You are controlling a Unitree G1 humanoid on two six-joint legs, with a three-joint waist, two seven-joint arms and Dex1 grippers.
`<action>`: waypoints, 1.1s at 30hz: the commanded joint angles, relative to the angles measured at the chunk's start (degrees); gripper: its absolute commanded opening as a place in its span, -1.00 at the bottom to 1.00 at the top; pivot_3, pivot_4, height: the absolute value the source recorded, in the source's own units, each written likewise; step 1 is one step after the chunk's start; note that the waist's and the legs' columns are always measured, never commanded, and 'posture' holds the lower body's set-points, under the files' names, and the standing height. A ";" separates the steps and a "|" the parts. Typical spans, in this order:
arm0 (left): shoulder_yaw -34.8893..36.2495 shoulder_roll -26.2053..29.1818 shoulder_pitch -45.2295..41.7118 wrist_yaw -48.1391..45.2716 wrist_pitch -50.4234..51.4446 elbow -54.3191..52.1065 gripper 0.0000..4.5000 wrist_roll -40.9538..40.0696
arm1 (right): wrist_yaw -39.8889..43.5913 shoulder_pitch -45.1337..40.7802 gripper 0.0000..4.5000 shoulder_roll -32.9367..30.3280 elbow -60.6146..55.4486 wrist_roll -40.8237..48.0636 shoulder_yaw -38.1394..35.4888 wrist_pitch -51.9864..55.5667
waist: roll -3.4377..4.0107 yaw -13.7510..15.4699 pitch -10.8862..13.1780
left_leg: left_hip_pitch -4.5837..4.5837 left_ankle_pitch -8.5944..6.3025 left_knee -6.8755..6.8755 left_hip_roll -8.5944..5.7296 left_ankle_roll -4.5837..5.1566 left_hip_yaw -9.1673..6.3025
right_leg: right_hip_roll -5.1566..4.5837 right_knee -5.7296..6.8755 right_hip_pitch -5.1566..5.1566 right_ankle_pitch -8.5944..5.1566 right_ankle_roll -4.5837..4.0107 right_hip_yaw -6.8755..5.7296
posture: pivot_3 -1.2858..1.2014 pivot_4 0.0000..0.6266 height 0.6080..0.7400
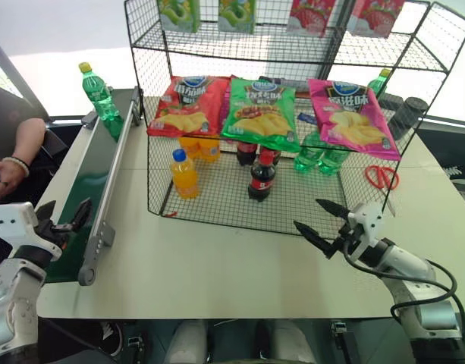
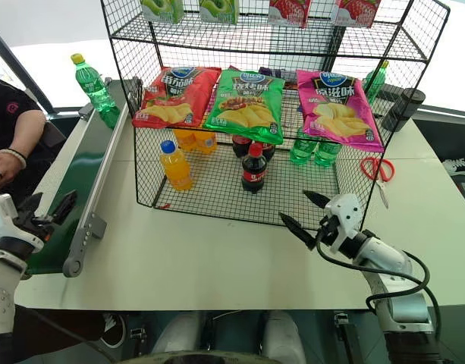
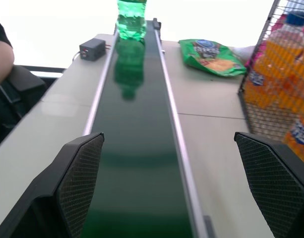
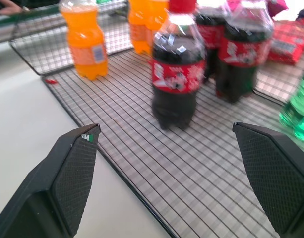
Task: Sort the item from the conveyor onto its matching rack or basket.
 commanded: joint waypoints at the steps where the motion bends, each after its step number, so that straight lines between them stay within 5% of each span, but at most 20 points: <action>1: 0.56 -0.07 -1.67 2.64 -3.94 1.26 1.00 2.83 | -1.17 0.74 0.98 0.97 -5.57 1.20 1.09 1.70 | -0.04 0.03 -0.02 | 0.00 0.00 0.00 0.00 0.00 0.00 | 0.00 0.00 0.00 0.00 0.00 0.00 | 0.03 -0.52 0.76; 13: 0.36 -3.77 -4.48 8.23 -9.03 4.55 1.00 5.39 | -5.45 3.28 0.98 6.33 -20.19 3.18 13.24 10.63 | -0.27 -0.06 -0.16 | -0.03 0.00 -0.02 0.01 -0.01 -0.03 | -0.02 0.00 -0.05 0.00 0.00 -0.01 | 0.03 -0.52 0.76; 33: -1.54 -6.53 -8.88 10.46 -16.39 10.18 1.00 6.49 | 0.65 0.87 0.98 5.25 -14.53 -1.20 18.59 3.79 | -0.47 -0.06 -0.28 | -0.04 0.00 -0.01 0.00 -0.01 -0.04 | 0.03 0.00 -0.04 0.00 0.01 -0.06 | 0.03 -0.52 0.76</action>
